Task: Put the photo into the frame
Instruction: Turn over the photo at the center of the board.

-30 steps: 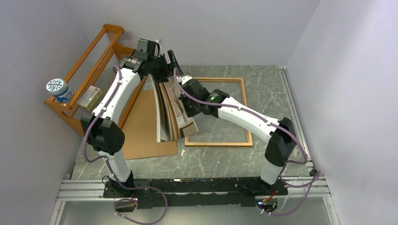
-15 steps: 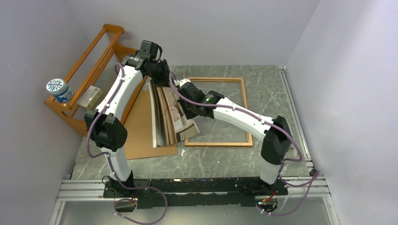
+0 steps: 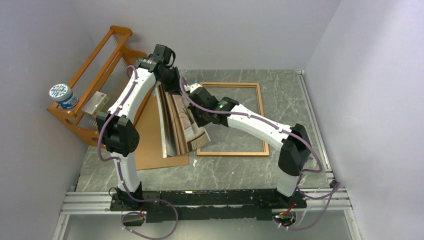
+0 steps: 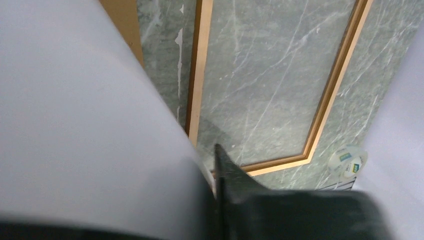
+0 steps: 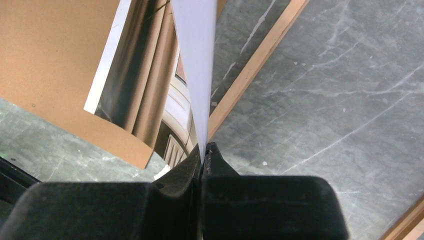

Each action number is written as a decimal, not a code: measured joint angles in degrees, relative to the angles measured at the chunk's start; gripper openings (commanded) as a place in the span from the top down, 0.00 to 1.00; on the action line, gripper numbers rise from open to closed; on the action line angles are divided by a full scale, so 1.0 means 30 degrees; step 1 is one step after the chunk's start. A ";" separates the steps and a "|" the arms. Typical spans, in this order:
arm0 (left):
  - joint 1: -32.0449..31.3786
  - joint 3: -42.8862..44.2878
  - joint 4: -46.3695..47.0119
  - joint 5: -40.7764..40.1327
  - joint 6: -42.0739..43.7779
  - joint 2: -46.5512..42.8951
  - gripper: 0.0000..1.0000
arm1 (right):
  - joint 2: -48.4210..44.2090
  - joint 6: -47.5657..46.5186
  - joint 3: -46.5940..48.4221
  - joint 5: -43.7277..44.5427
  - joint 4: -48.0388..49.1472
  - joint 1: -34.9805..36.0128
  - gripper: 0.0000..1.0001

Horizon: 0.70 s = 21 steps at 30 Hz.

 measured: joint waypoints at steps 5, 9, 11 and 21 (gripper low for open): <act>0.0000 0.0007 0.0015 -0.0168 -0.0080 0.0022 0.97 | -0.0066 0.0044 -0.0022 -0.0321 0.0211 -0.0007 0.51; 0.0146 0.0036 0.0036 -0.0313 0.0437 0.0015 0.97 | -0.0947 -0.0197 -0.0452 -0.1384 0.0794 -0.0066 0.17; 0.0386 0.0160 0.0102 -0.0204 0.1137 0.0015 0.97 | -0.1945 -0.0386 -0.1027 -0.2178 0.1355 -0.0175 0.11; 0.1064 0.1843 0.0124 0.4095 0.6470 -0.1457 0.97 | -0.9100 0.3060 -0.5967 -0.9318 0.9041 -0.6834 0.01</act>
